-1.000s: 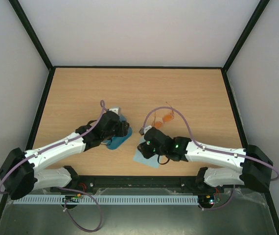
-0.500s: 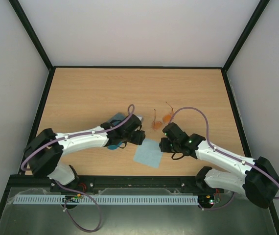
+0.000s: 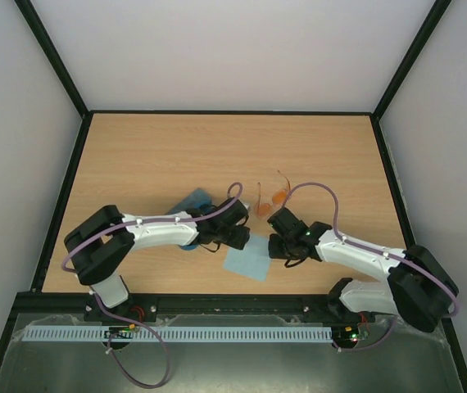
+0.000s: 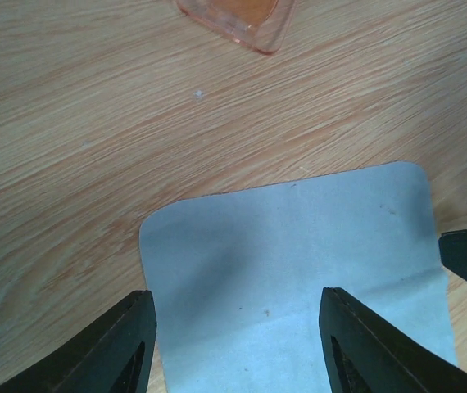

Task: Organize the sunglasses
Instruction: Move the glasses cleaning cloth to the center of the board, then fold the glasses cleaning cloth at the center of the board.

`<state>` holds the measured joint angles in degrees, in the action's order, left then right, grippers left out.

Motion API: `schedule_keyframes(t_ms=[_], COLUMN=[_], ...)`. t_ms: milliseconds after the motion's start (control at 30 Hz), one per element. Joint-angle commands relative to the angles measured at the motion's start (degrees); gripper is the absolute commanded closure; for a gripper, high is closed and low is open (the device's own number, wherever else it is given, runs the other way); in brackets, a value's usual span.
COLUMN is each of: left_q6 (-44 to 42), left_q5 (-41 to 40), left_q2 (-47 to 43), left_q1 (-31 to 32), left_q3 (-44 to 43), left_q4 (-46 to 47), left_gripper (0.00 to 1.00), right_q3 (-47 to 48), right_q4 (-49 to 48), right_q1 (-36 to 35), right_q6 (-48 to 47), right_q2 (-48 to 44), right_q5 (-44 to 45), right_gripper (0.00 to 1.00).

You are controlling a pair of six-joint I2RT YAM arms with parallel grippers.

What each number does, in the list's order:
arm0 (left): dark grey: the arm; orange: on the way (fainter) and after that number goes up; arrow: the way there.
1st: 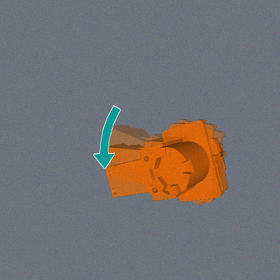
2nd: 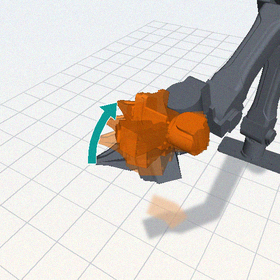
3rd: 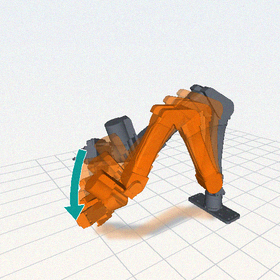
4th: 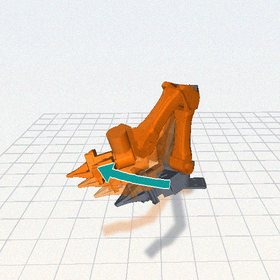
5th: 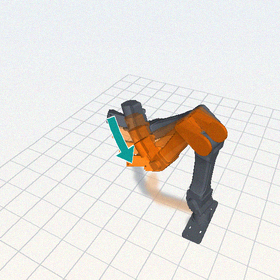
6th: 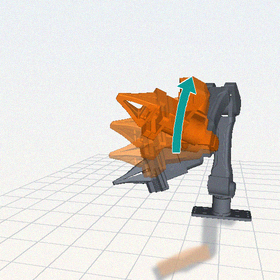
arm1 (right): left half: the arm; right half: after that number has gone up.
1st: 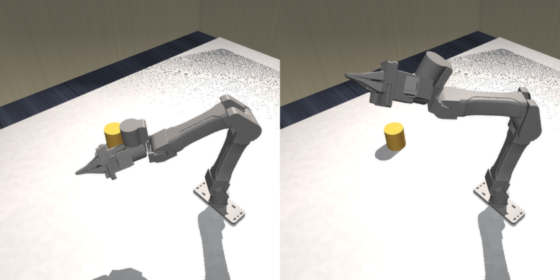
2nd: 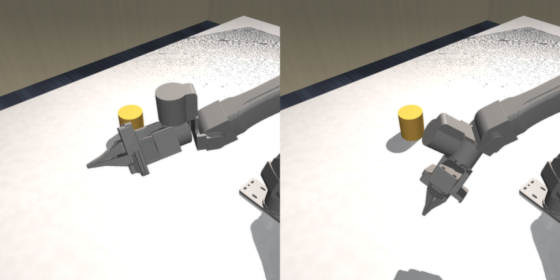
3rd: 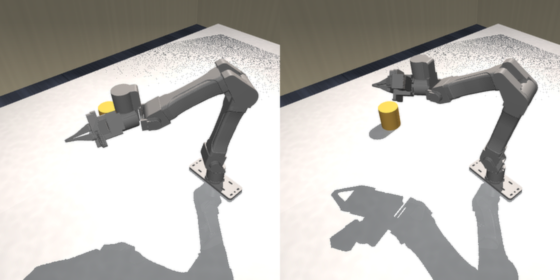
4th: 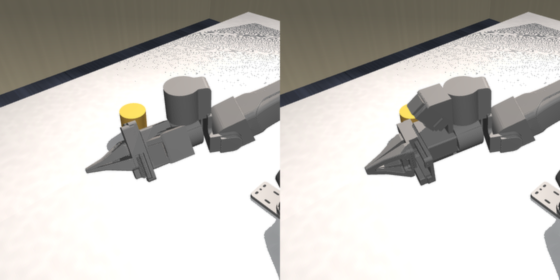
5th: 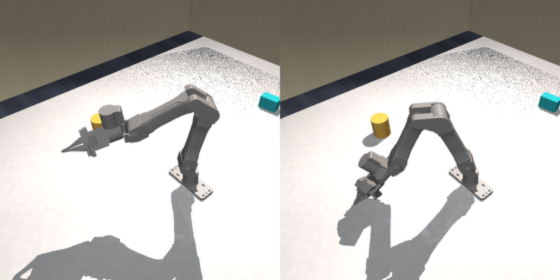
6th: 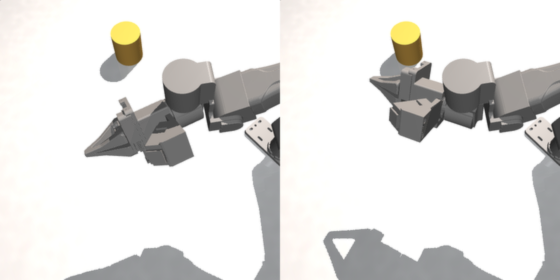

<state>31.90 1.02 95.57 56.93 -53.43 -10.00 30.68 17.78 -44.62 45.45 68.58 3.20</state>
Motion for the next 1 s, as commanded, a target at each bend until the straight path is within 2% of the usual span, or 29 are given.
schedule_keyframes(t_ms=[0, 367, 633, 867, 967], left_q6=[-0.5, 0.8, 0.8, 0.2, -0.1], left_q5=[-1.0, -5.0, -7.5, -7.4, -7.3], left_q2=[1.9, 2.7, 4.2, 5.0, 5.4], left_q1=[-0.2, -1.2, -2.1, -2.6, -2.9], left_q3=[-1.4, -1.7, -1.8, -2.1, -2.4], left_q4=[1.0, -0.1, 0.6, 1.6, 1.7], left_gripper=[0.42, 0.43, 0.58, 0.62, 0.62], right_q3=[0.8, 2.2, 3.2, 3.4, 3.7], right_q4=[-0.1, -0.5, -0.8, -1.2, -1.6], right_q1=[0.6, 2.2, 2.3, 2.8, 3.3], right_q6=[-0.8, -2.5, -2.9, -3.3, -3.6], right_q2=[2.4, 4.0, 6.1, 7.0, 7.4], right_q5=[0.3, 0.8, 2.1, 2.8, 2.9], right_gripper=[0.64, 0.67, 0.68, 0.71, 0.75])
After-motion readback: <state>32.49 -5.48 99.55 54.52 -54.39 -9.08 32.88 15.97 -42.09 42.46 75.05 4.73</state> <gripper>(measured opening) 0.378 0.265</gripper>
